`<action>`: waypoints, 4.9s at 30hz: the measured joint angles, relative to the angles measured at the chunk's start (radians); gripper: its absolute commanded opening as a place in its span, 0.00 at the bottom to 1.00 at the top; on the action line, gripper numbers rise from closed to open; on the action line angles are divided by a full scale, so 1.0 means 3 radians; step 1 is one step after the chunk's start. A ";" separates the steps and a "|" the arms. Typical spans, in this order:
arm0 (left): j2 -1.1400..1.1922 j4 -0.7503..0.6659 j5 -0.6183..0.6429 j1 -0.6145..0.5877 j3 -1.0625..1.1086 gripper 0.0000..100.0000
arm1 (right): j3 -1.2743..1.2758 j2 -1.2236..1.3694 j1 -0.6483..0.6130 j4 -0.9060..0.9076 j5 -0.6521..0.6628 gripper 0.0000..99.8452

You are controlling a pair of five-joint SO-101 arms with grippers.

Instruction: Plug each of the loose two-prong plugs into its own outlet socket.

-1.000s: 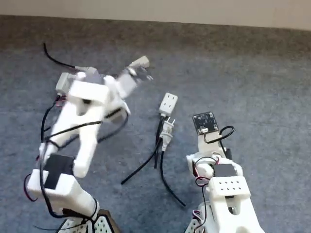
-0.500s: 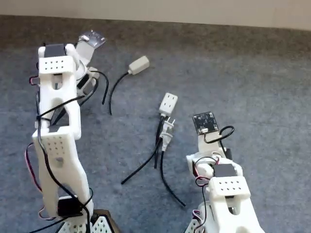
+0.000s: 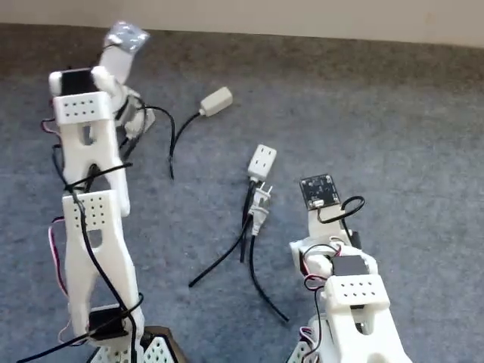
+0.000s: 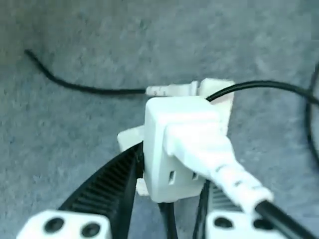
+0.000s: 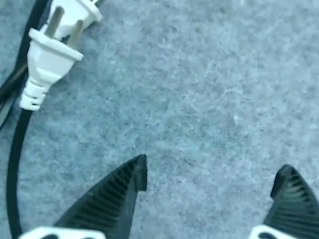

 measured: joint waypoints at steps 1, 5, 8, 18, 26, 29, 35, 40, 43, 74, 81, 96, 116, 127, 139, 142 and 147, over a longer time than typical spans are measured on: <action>0.0005 0.0000 0.0000 -0.0036 0.0000 0.00 | 0.0000 0.0000 0.0000 0.0000 0.0000 0.38; 0.0000 0.0000 -0.0051 -0.0056 0.0220 0.00 | 0.0000 0.0000 0.0000 0.0000 0.0000 0.38; 0.0005 0.0036 -0.0061 0.0041 0.0389 0.00 | 0.0000 0.0000 0.0000 0.0000 0.0000 0.38; 0.0005 0.0072 -0.0061 0.0788 0.0425 0.06 | 0.0123 0.0000 0.0000 -0.0107 0.0000 0.38; 0.0005 -0.0194 0.0087 0.0614 0.0783 0.22 | 0.0123 0.0000 0.0000 -0.0107 0.0000 0.38; 0.0005 -0.0215 0.0092 0.0557 0.0808 0.23 | 0.0123 0.0000 0.0000 -0.0107 0.0000 0.38; 0.0005 -0.0220 0.0092 0.0491 0.0808 0.23 | 0.0123 -0.0015 0.0000 -0.0107 0.0000 0.38; 0.0005 -0.0189 0.0092 0.0373 0.0568 0.23 | 0.0123 -0.0015 0.0000 -0.0107 0.0000 0.38; 0.0005 0.0046 0.0092 0.0317 0.0169 0.23 | 0.0123 -0.0015 0.0000 -0.0107 0.0000 0.38; 0.0327 0.0338 0.0670 0.2102 -0.0220 0.23 | 0.0041 -0.0020 0.1197 -0.0107 -0.0128 0.38; 0.0471 0.0317 0.0670 0.2220 -0.0220 0.23 | 0.0041 -0.0020 0.1074 -0.0107 -0.0072 0.38; 0.0747 0.0281 0.0675 0.2256 -0.0256 0.22 | 0.0041 -0.0020 0.1028 -0.0107 -0.0041 0.38; -0.0338 0.0343 0.0501 0.1652 -0.0164 0.00 | 0.0041 -0.0020 0.0936 -0.0261 -0.0041 0.38; -0.2250 0.0363 -0.0409 0.1396 0.2148 0.00 | 0.0118 -0.0020 0.0931 -0.0261 -0.0041 0.38; -0.4296 -0.0240 -0.1790 0.1437 0.6122 0.00 | 0.0118 -0.0020 0.0808 -0.0261 -0.0041 0.38; -0.4685 -0.0726 -0.1984 0.1453 0.7007 0.00 | 0.0118 -0.0020 0.0808 -0.0261 -0.0041 0.38; -0.5007 -0.1381 -0.2061 0.1534 0.8040 0.00 | 0.0118 -0.0020 0.0808 -0.0261 -0.0041 0.38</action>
